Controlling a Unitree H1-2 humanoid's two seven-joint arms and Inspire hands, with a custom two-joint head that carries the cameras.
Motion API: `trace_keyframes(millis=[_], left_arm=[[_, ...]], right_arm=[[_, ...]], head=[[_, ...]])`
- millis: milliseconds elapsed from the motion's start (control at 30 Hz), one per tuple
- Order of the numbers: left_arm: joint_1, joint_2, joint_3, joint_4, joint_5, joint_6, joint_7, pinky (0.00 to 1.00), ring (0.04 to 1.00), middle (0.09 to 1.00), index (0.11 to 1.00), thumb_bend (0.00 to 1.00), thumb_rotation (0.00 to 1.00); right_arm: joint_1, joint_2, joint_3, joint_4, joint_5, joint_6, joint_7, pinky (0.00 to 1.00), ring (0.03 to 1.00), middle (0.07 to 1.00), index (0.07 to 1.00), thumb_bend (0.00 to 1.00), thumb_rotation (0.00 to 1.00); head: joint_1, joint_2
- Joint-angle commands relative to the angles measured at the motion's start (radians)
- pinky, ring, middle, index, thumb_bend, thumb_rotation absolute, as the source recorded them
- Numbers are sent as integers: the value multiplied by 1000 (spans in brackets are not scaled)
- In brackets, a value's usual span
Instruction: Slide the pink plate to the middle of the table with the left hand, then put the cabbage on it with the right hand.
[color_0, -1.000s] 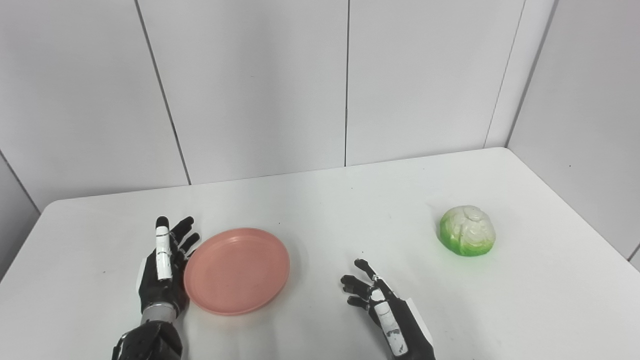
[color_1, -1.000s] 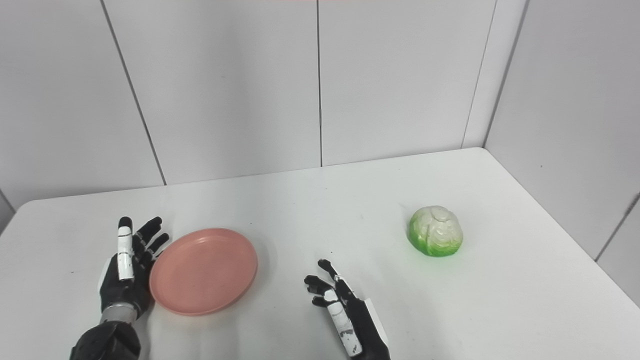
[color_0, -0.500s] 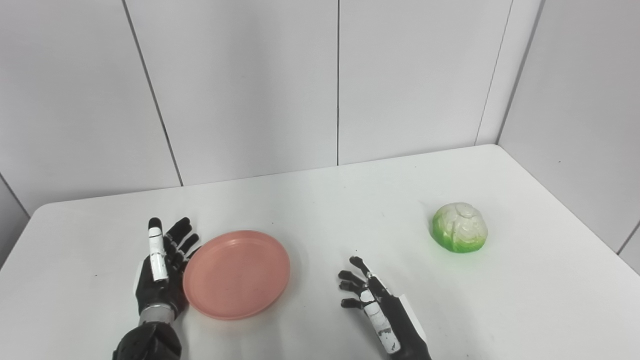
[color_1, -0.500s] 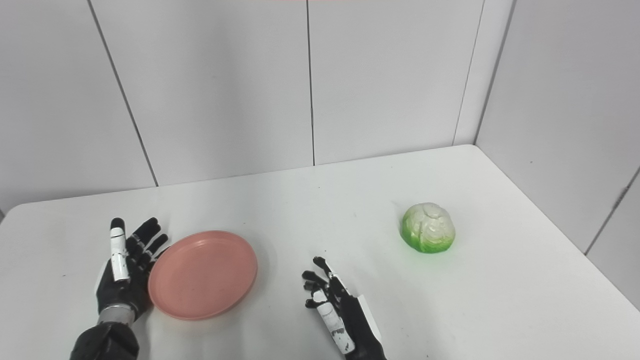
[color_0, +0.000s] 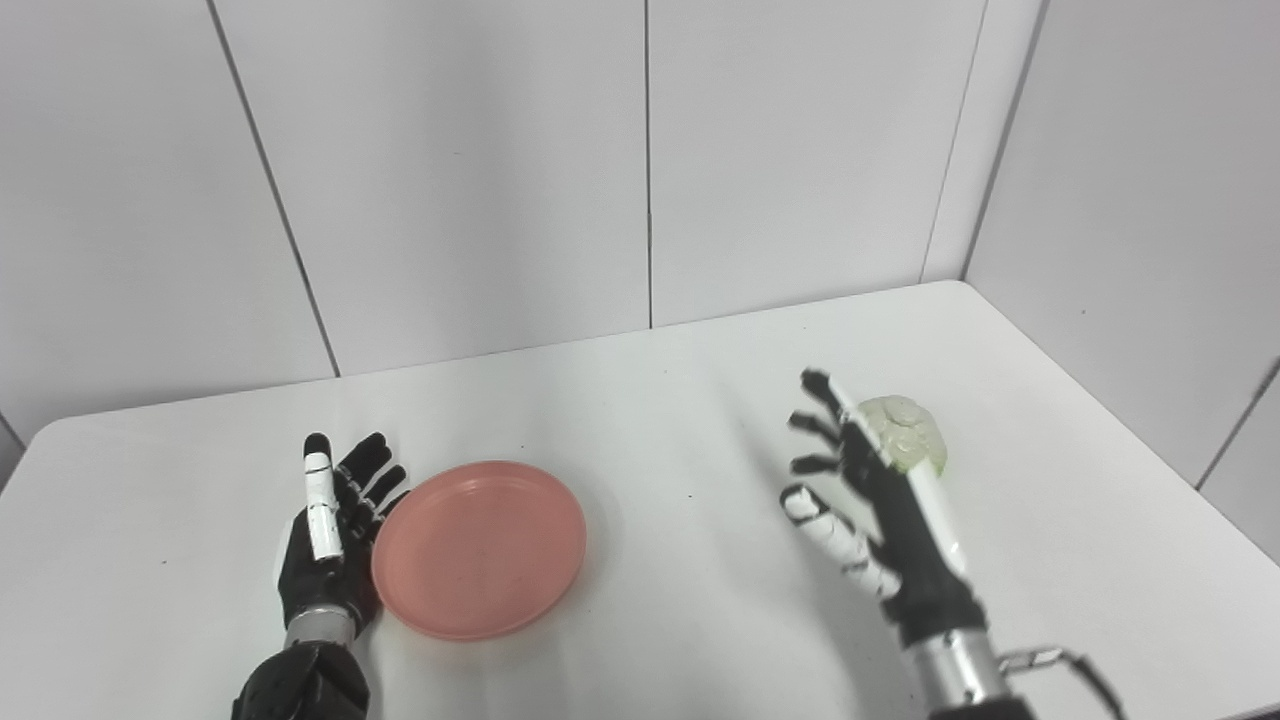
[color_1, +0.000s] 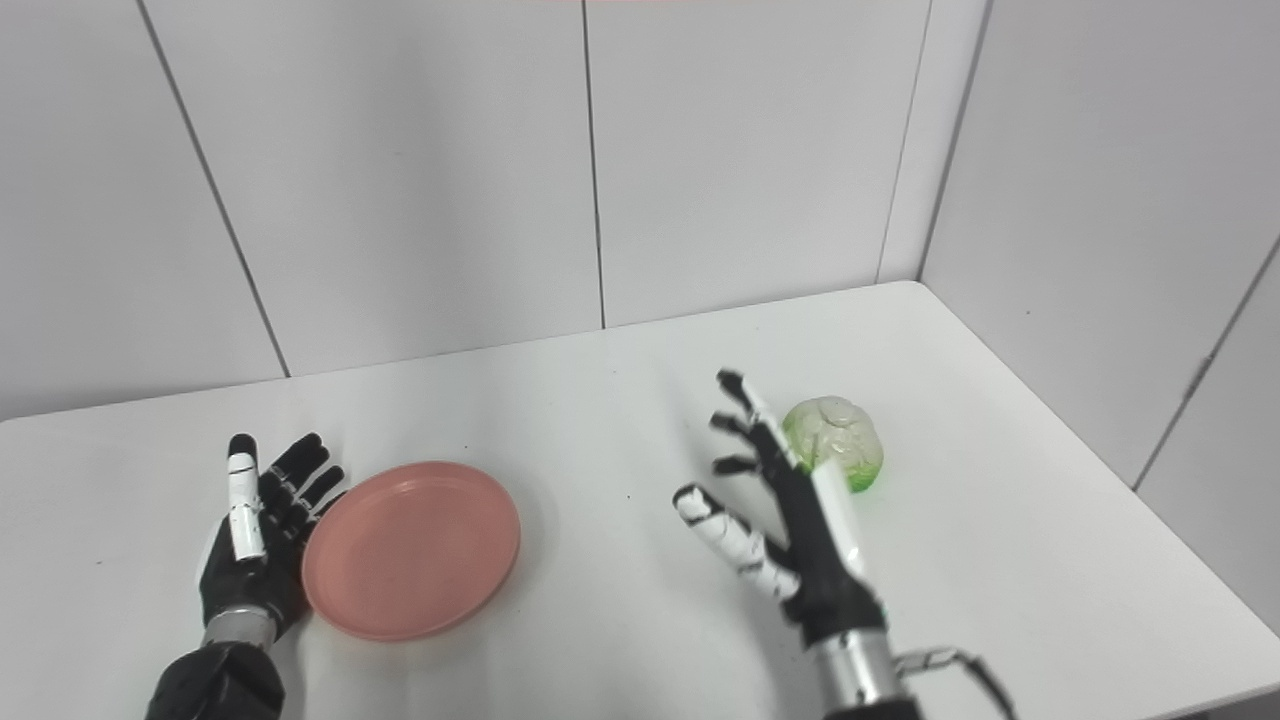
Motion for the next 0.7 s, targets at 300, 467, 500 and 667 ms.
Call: trace_keyframes(millis=[300,467,500,667], left_arm=[[-19,3,-6,-6,0,4,-5,761,833,848,700,622,956],[-17,5,-6,-5,1,7,-7,763,835,845,699,620,956],[-17,5,-6,-7,0,9,-7,762,833,843,697,620,955],[-16,6,-2,-2,-4,8,-7,769,836,844,704,613,950]], right_arm=[[-216,-251,-27,23,-325,49,114,671,823,869,872,1000,872],[-289,-341,-26,85,-414,81,198,724,866,875,866,1000,839],[-305,-356,-23,115,-426,83,210,733,873,878,866,1000,836],[-354,-398,-5,263,-466,68,209,817,884,880,863,1000,794]], head=[[9,-6],[14,-5],[14,-5],[18,-4]])
